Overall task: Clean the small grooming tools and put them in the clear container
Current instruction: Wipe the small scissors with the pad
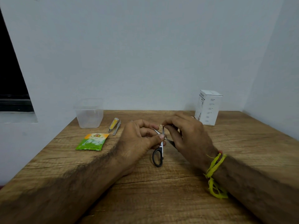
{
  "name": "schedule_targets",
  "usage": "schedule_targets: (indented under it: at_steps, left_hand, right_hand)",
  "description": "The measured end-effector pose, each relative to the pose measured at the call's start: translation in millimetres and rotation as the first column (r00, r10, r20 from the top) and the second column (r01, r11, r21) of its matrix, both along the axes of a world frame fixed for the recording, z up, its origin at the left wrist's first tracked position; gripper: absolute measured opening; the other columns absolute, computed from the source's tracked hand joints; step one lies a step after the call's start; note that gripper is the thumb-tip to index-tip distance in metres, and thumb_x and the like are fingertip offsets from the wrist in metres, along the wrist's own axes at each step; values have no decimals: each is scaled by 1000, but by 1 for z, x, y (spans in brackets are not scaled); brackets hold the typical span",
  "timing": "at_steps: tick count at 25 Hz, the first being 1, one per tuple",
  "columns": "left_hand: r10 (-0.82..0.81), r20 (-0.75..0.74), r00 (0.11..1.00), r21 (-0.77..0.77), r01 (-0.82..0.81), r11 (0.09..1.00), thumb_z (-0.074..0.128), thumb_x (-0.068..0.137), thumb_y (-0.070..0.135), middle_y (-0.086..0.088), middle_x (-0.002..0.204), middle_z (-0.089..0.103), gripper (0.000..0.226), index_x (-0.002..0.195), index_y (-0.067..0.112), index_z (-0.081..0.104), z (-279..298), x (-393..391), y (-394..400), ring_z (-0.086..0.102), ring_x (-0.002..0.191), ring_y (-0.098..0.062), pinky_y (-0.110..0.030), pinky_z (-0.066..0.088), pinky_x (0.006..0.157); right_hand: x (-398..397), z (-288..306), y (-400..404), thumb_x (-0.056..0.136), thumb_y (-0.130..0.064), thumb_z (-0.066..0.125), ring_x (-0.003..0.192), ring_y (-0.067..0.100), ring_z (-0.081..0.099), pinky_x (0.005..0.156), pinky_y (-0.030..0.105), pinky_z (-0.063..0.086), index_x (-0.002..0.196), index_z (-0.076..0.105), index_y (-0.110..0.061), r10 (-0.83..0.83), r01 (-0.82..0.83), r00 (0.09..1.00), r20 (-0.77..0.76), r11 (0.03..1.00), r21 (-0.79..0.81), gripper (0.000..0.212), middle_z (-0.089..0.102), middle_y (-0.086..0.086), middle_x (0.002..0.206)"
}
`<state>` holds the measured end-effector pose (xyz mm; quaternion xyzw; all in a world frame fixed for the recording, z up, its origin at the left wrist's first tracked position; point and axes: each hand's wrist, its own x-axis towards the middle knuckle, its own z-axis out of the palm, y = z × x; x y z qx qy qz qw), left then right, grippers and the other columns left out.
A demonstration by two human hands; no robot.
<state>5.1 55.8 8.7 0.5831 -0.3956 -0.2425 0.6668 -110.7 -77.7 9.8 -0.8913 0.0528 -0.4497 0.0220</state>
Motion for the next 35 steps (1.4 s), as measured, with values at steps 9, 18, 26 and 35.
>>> schedule_targets:
  at_steps: [9,18,26,35]
  left_hand:
    - [8,-6,1000,-6,-8,1000,78,81,-2,-13,77,76,30,105,2,61,-1,2,0,77,78,-28,-26,56,64]
    - [31,-12,999,-20,-32,999,79,80,-2,-12,76,76,29,103,3,63,-1,1,-1,77,77,-27,-26,56,64]
    - [22,-23,999,-12,-22,1000,79,80,-3,-12,78,76,30,103,4,62,-2,3,0,77,76,-25,-30,58,66]
    - [17,-81,997,3,-17,1000,74,87,5,-14,83,76,25,110,4,63,-1,4,0,74,72,-20,-26,56,53]
  right_hand:
    - [1,0,3,87,-8,66,83,24,62,67,43,53,102,68,-15,-41,30,995,-97,994,-104,17,65,-1,96]
    - [-2,-2,4,93,-14,60,82,18,61,69,37,50,100,69,-17,0,-6,994,-110,999,-53,12,66,-4,93]
    - [-4,-1,6,92,-12,66,81,15,59,70,36,49,96,69,-17,3,-5,992,-125,1000,-19,8,65,-6,90]
    - [-7,0,12,94,-13,59,80,21,60,65,43,53,99,68,-18,-5,-3,984,-178,999,-42,12,64,-2,94]
